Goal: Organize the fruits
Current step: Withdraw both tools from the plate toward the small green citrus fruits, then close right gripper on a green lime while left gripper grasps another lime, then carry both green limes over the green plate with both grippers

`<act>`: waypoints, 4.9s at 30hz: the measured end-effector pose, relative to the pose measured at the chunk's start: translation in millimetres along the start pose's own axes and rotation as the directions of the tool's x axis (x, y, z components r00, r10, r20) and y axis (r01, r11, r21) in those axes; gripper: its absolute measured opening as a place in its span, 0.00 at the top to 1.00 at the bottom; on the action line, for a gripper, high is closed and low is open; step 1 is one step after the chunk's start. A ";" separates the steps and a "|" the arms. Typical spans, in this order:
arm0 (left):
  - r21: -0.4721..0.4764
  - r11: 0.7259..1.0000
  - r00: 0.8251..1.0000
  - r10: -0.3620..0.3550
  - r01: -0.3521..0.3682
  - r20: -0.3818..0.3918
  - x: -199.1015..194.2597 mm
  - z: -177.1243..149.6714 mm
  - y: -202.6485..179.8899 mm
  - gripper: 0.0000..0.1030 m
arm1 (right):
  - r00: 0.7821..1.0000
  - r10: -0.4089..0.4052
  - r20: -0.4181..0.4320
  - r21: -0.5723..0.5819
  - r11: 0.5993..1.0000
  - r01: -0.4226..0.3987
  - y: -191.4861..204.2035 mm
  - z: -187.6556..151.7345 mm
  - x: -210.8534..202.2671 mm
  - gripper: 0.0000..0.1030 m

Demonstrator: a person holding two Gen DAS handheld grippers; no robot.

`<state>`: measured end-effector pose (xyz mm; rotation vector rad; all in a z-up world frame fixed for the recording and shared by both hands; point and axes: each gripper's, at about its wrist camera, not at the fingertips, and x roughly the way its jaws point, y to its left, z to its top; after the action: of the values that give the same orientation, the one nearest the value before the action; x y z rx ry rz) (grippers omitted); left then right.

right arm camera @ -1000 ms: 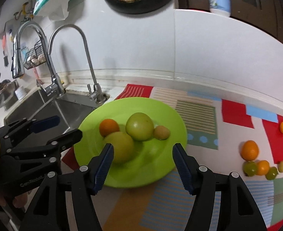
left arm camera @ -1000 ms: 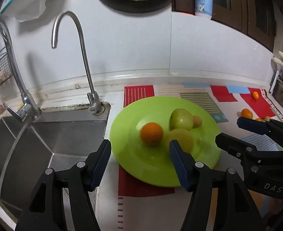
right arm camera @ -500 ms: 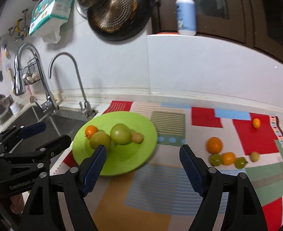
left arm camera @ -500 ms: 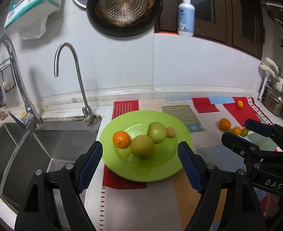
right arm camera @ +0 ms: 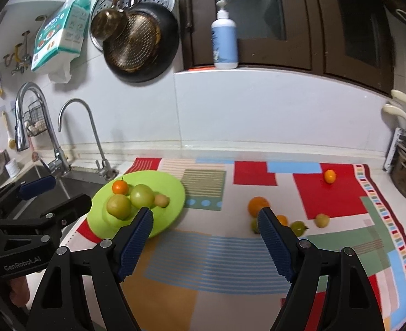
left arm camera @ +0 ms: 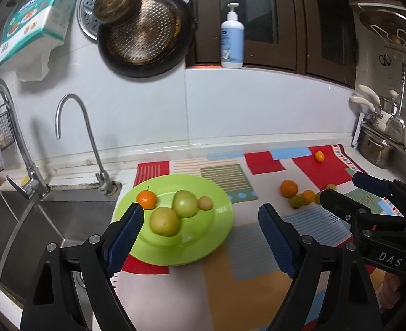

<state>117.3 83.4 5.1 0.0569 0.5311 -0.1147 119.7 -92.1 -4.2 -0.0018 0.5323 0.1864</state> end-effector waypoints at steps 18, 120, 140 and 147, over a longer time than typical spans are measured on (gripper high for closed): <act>0.041 0.999 0.999 -0.033 0.031 0.040 -1.9 10.7 -79.7 0.17 | 0.999 -0.038 0.038 0.002 0.999 0.038 -73.1 -0.6 -30.8 0.24; 0.048 0.962 0.940 -0.251 0.269 -0.231 124.3 -4.3 -142.0 0.71 | 0.970 0.118 -0.212 0.052 0.993 -0.110 -142.0 -25.4 71.5 0.71; 0.007 0.987 0.982 -0.158 0.160 -0.107 48.2 2.3 -74.6 0.71 | 0.980 0.176 -0.098 0.001 0.984 -0.176 -69.0 -3.2 21.7 0.71; -0.007 0.995 0.991 -0.103 0.103 -0.086 33.1 1.5 -35.8 0.71 | 0.970 0.229 -0.081 -0.026 0.973 -0.231 -28.0 4.5 25.6 0.71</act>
<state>142.0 44.6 -11.3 0.0324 0.6205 -0.2133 148.5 -114.9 -14.6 0.0186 0.6068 0.4240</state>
